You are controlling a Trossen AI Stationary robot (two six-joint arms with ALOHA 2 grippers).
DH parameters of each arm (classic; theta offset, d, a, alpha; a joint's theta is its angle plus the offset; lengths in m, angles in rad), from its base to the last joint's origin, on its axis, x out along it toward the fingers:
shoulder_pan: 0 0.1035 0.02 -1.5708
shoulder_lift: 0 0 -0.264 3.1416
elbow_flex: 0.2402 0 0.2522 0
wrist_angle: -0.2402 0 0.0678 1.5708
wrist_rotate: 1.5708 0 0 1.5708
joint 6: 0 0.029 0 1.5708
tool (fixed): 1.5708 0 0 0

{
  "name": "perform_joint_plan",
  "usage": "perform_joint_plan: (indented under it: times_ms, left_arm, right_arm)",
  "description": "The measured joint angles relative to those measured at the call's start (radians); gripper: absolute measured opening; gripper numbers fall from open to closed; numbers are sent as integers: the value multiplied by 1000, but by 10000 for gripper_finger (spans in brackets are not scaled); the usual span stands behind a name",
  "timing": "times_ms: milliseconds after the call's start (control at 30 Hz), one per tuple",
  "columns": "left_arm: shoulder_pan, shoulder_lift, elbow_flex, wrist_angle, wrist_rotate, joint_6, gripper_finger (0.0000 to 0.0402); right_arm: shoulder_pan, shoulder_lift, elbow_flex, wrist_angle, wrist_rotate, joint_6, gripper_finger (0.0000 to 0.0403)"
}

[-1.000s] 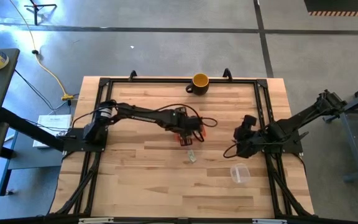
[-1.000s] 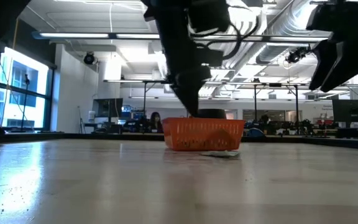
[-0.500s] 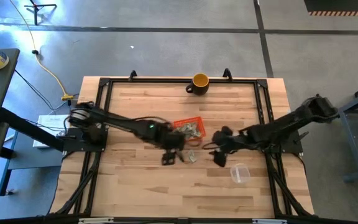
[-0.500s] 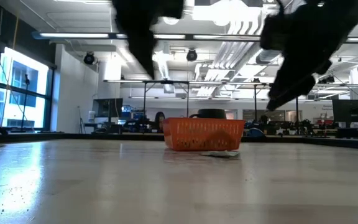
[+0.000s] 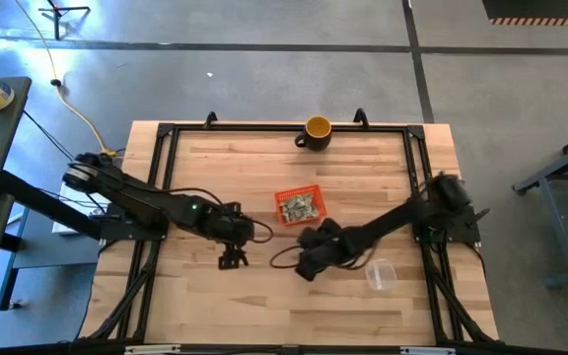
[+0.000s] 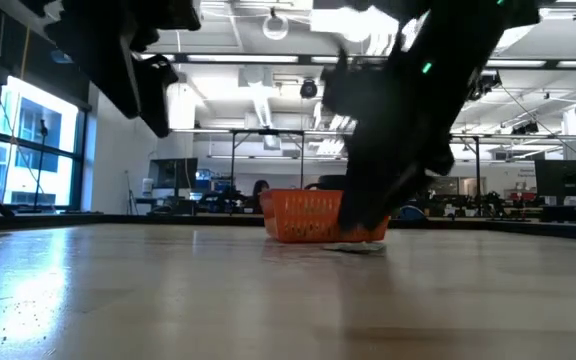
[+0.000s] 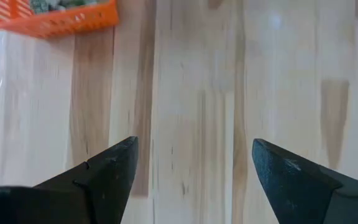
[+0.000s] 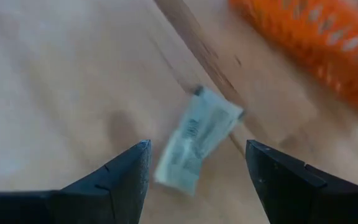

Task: Pick and place items into bin
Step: Put the light green stevia packet into the orange bin

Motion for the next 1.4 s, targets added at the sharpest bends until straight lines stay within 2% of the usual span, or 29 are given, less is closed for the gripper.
perform_joint_plan:
  times_ms: [200,300,400,500,567,667,733,833,900,967,1067,1167,1233,1300,1400]
  left_arm:
    - [-1,-47,-19,-24,15,52,349]
    - [-2,-53,-19,-24,22,79,349]
    - [-3,-57,-18,-15,27,97,349]
    - [-3,-56,-19,-20,28,107,349]
    - [-2,-56,-19,-23,28,107,349]
    - [-2,-56,-19,-38,28,107,349]
    - [-2,-56,-18,-58,28,103,349]
    - [-2,-56,-18,-63,27,88,349]
    - [-2,-56,-18,-60,27,62,349]
    - [-2,-56,-18,-51,27,29,349]
    - [-2,-56,-18,-35,27,-31,349]
    - [-2,-56,-18,-36,28,-93,349]
    - [-2,-56,-18,-37,37,-135,349]
    - [-2,-56,-18,-36,54,-180,349]
    - [-2,-56,-18,-35,64,-256,349]
  right_arm:
    - [-12,136,130,-66,-45,127,250]
    - [-13,161,175,-122,-64,166,224]
    - [-13,163,183,-176,-72,180,153]
    - [-13,162,181,-212,-95,172,53]
    - [-13,163,190,-217,-134,142,15]
    - [-13,154,231,-239,-173,110,26]
    - [-11,131,264,-283,-163,82,22]
    - [-24,48,321,-362,-49,6,6]
    - [-65,-2,334,-414,37,-57,12]
    - [-122,-36,320,-448,75,-130,16]
    - [-218,-62,306,-421,43,-296,8]
    - [-296,-53,296,-384,-112,-468,6]
    - [-326,-26,289,-367,-177,-574,20]
    - [-338,-19,286,-369,-179,-653,47]
    - [-339,-35,295,-377,-99,-713,103]
